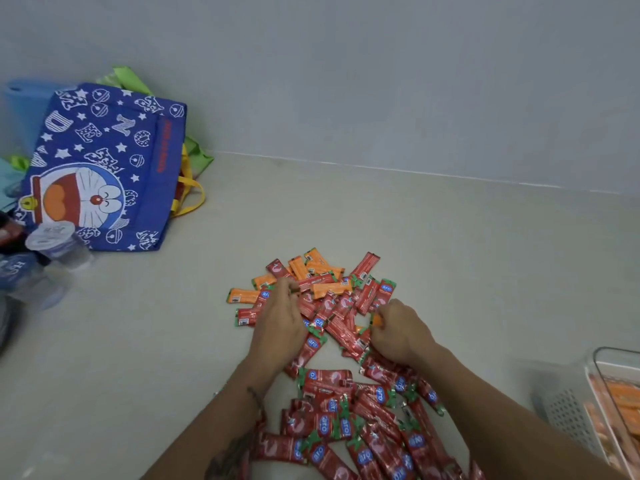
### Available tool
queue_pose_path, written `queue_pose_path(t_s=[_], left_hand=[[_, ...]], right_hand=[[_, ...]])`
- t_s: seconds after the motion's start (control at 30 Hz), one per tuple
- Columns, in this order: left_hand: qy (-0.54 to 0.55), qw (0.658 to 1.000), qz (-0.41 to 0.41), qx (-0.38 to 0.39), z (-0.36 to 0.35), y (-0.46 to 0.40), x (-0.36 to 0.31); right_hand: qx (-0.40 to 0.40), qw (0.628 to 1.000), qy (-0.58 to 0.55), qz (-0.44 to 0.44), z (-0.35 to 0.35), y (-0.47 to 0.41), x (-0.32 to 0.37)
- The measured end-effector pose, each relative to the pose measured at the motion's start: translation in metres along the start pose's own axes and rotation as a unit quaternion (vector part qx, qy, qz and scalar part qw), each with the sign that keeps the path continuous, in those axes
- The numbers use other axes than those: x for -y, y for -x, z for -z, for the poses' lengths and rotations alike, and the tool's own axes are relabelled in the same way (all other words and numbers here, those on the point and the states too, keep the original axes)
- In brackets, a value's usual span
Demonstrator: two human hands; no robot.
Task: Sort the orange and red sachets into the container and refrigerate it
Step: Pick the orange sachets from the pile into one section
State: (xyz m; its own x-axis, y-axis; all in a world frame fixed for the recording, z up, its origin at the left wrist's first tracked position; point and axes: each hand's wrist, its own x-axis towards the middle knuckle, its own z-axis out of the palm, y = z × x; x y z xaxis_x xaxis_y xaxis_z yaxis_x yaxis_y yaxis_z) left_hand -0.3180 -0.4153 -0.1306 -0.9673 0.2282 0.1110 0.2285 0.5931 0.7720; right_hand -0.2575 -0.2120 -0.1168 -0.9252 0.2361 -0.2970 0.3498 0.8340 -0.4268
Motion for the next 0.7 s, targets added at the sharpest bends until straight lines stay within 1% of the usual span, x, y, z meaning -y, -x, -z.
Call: queue_pose_path(t_s=[0.07, 0.13, 0.2, 0.3, 0.4, 0.5, 0.57, 0.7], left_hand=[[-0.02, 1.0, 0.009, 0.004, 0.009, -0.013, 0.009], [-0.065, 0.998, 0.003, 0.011, 0.019, -0.024, 0.02], [-0.117, 0.993, 0.004, 0.033, 0.028, -0.031, 0.029], [-0.181, 0.981, 0.029, 0.062, 0.04, -0.038, 0.042], [-0.232, 0.968, 0.057, 0.078, 0.049, -0.045, 0.055], [-0.259, 0.958, 0.068, 0.1, 0.053, -0.047, 0.065], [-0.263, 0.957, 0.07, 0.104, 0.053, -0.045, 0.071], [-0.265, 0.959, 0.045, 0.088, 0.049, -0.038, 0.081]], right_hand=[[0.016, 1.0, -0.006, 0.007, 0.0, -0.002, -0.001], [0.036, 0.999, -0.011, 0.003, -0.002, -0.004, -0.001], [0.047, 0.999, 0.011, 0.011, -0.003, -0.005, 0.0], [0.051, 0.997, 0.042, 0.035, -0.001, -0.005, 0.004], [0.037, 0.998, 0.037, 0.046, 0.006, -0.012, 0.003], [0.043, 0.997, -0.005, 0.06, 0.022, -0.022, 0.004], [0.042, 0.995, -0.053, 0.071, 0.033, -0.029, 0.01], [0.031, 0.989, -0.129, 0.06, 0.041, -0.046, 0.03]])
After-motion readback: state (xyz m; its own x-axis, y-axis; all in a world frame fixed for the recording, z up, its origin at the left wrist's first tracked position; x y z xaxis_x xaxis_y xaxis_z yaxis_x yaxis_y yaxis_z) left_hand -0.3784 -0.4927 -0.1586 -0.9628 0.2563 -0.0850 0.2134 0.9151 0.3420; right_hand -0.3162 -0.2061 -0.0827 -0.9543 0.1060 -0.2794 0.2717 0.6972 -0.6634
